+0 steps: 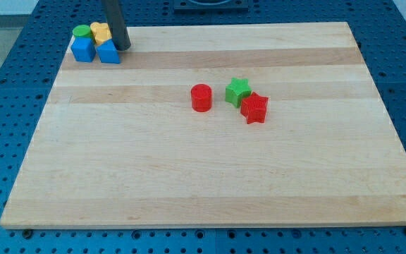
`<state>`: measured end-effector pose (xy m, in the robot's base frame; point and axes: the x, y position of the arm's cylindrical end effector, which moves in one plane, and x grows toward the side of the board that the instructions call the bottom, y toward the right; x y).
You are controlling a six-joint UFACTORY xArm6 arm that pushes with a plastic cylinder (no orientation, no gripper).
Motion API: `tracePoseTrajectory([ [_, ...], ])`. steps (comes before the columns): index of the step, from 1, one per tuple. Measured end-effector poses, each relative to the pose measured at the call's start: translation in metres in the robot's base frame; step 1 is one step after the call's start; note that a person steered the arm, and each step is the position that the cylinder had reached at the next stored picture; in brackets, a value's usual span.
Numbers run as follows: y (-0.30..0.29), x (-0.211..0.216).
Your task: Push the red circle into the group of blocks
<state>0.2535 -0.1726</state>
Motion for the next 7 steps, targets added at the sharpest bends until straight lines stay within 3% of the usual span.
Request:
tracePoseTrajectory([
  [1, 0.068, 0.027],
  [3, 0.007, 0.167],
  [4, 0.035, 0.209],
  [5, 0.102, 0.209],
  [7, 0.169, 0.154],
])
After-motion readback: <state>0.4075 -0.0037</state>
